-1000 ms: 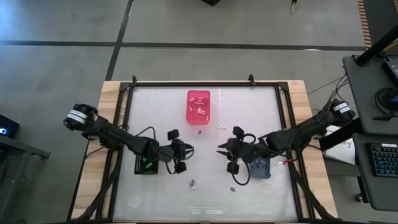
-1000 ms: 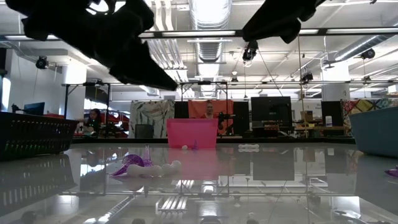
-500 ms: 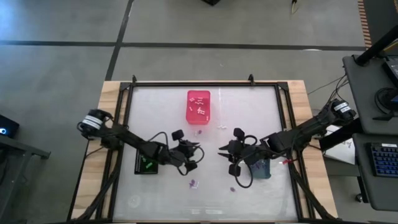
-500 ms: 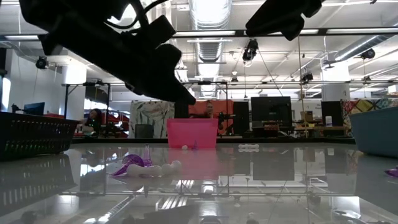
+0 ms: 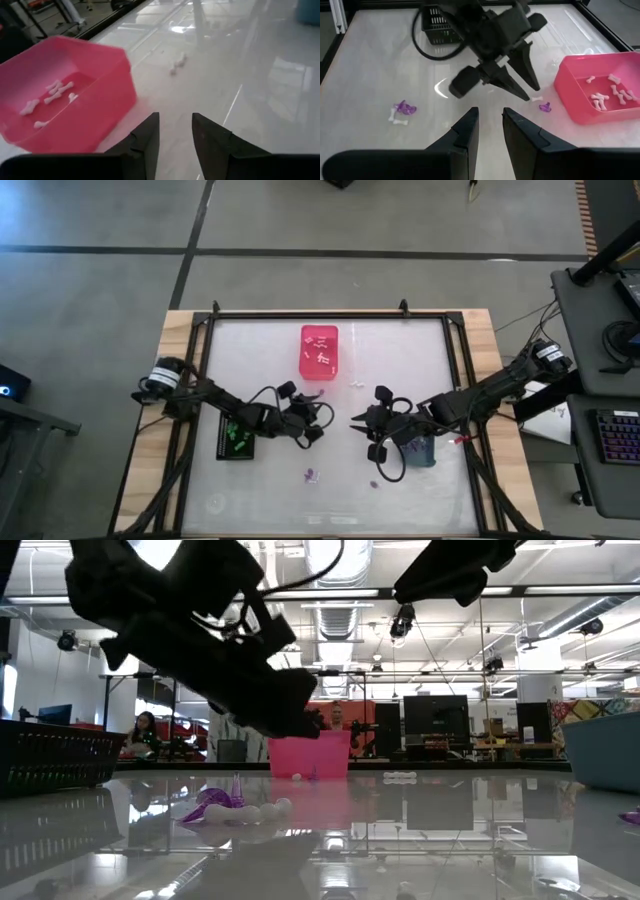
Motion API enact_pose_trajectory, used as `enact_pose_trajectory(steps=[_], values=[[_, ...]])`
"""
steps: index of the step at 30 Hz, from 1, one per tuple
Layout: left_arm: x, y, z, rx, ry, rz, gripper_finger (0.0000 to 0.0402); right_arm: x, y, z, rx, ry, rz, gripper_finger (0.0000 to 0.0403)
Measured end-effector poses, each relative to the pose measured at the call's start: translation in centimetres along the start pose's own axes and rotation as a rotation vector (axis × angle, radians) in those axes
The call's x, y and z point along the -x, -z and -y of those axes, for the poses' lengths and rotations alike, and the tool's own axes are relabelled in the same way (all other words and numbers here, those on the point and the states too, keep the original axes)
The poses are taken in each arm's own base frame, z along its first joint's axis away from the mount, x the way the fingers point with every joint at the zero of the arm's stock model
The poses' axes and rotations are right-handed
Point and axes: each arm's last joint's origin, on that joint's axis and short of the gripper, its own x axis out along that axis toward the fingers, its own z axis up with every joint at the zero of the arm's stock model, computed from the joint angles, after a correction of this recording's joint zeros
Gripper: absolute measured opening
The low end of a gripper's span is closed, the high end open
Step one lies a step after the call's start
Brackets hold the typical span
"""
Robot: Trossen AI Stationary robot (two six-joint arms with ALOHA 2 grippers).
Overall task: Sort Halloween decoration
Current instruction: Put the witch hat toy into the blue bin
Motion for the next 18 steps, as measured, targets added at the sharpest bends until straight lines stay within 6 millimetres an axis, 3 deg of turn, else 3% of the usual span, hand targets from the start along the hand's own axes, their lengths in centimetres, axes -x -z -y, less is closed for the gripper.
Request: enact_pose_trajectory(steps=[18], values=[[-2.2,2.0,-0.3,-0.035,-0.142,0.026,0.0107,-0.1,0.3,0.0,0.029,0.002,-0.008,0.0079]])
